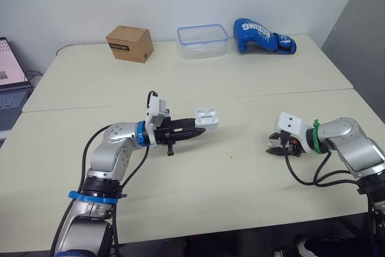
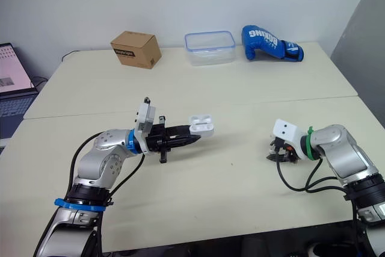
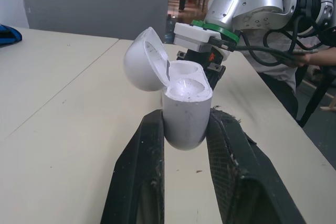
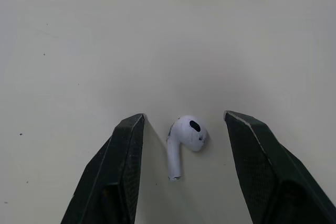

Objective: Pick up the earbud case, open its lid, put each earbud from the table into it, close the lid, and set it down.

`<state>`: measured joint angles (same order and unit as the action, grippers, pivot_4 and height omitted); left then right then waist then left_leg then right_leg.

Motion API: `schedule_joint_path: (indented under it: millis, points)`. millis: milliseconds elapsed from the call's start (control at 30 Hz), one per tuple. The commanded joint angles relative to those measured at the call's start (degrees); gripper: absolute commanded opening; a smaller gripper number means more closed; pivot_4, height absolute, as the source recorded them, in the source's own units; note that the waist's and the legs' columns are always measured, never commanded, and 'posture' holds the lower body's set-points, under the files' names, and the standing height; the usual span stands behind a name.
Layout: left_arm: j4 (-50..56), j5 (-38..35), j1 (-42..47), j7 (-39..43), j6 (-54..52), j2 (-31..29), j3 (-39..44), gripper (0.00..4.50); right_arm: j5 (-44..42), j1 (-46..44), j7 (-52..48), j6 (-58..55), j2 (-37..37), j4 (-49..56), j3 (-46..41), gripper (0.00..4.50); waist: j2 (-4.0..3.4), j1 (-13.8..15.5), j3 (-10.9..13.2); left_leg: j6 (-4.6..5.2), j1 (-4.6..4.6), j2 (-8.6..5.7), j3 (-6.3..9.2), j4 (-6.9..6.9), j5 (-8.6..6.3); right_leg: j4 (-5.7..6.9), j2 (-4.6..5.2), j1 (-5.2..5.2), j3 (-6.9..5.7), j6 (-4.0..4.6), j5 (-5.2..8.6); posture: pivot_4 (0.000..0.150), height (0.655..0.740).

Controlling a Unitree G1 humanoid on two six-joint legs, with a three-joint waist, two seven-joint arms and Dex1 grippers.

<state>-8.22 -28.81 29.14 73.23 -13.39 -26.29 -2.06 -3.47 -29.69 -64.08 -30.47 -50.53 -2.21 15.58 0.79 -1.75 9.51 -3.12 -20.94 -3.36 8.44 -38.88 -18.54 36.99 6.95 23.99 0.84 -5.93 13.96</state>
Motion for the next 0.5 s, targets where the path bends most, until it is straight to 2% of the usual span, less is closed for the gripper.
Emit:
schedule_joint_path:
  millis: [33, 300, 400, 500]
  points:
    - [2.16, -0.18, 0.16, 0.37, 0.21, -0.50, 0.15, 0.80, 0.78, 1.27, -0.58, -0.64, -0.70, 0.77, 0.11, 2.49, 0.00, 0.01, 0.00, 0.00, 0.00, 0.00, 0.00, 0.00, 0.00, 0.00, 0.00, 0.00, 0.00, 0.00, 0.00, 0.150, 0.7307]
    - [1.99, 0.04, 0.34, 0.46, 0.34, -0.46, 0.00, 0.80, 0.84, 1.61, -0.43, -1.20, -0.79, 1.07, -0.21, 2.49, 0.00, 0.01, 0.00, 0.00, 0.00, 0.00, 0.00, 0.00, 0.00, 0.00, 0.00, -0.01, 0.00, 0.00, 0.00, 0.150, 0.7307]
    - [2.12, 0.07, 0.24, 0.51, 0.29, -0.51, 0.00, 0.80, 0.89, 1.99, -0.37, -1.33, -0.93, 1.42, -0.50, 1.97, 0.00, 0.02, 0.00, 0.00, 0.00, -0.01, 0.01, 0.00, 0.00, -0.01, 0.00, -0.01, 0.00, 0.00, 0.00, 0.150, 0.7307]
    - [2.24, 0.09, 0.20, 0.55, 0.20, -0.48, -0.04, 0.80, 0.95, 2.41, -0.50, -1.62, -1.09, 1.85, -0.84, 0.95, 0.01, 0.03, 0.00, 0.00, 0.00, -0.01, 0.01, -0.03, 0.00, 0.00, 0.00, -0.04, -0.01, 0.00, 0.00, 0.150, 0.7307]
